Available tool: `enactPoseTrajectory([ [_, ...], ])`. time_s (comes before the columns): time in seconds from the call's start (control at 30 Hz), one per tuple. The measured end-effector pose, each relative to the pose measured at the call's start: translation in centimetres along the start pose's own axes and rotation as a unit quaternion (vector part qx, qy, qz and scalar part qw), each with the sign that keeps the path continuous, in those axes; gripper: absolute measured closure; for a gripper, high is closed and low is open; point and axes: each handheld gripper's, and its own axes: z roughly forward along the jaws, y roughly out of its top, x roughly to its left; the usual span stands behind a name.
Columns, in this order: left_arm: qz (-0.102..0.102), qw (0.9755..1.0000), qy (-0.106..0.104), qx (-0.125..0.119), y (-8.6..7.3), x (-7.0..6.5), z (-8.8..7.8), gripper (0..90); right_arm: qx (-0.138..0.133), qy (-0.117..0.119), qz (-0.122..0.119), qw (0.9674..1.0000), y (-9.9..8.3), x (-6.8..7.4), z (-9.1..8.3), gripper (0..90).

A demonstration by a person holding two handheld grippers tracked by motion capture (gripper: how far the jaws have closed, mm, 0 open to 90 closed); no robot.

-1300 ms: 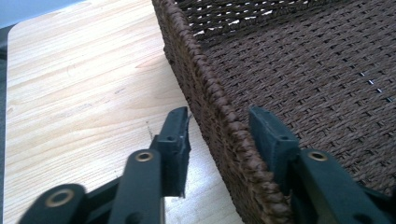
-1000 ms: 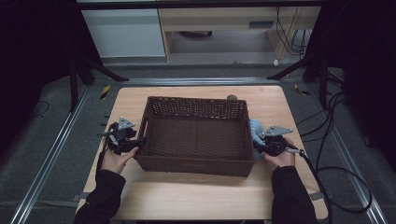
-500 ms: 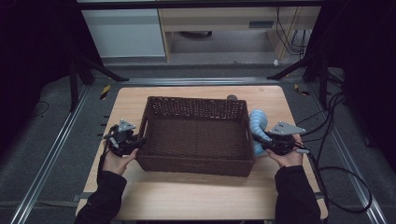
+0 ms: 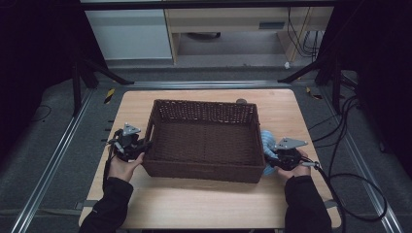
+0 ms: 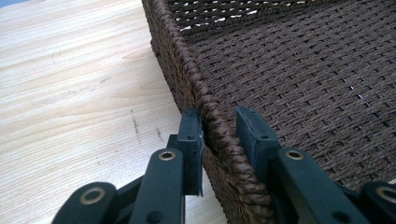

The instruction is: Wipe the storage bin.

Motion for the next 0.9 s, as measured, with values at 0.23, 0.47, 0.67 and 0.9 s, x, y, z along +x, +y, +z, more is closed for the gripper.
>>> enactPoseTrajectory([
  [0.23, -0.002, 1.0000, 0.004, -0.001, 0.5, 0.0, 0.5, 71.7, -0.082, -0.015, -0.012, 0.9964, 2.8, 0.1, -3.8, 72.1],
  [0.47, -0.005, 1.0000, 0.003, -0.002, 0.9, 0.2, 1.0, 71.7, -0.069, -0.019, -0.029, 0.9970, 2.7, 0.5, -3.7, 72.2],
  [0.67, -0.003, 1.0000, 0.005, -0.002, 1.0, 0.2, 1.1, 71.7, -0.023, -0.011, -0.028, 0.9993, 0.7, 0.8, -2.1, 72.3],
  [0.9, -0.007, 1.0000, 0.004, -0.003, 1.2, 0.3, 1.3, 71.7, 0.007, -0.002, -0.016, 0.9998, -0.7, 1.0, -1.0, 72.2],
])
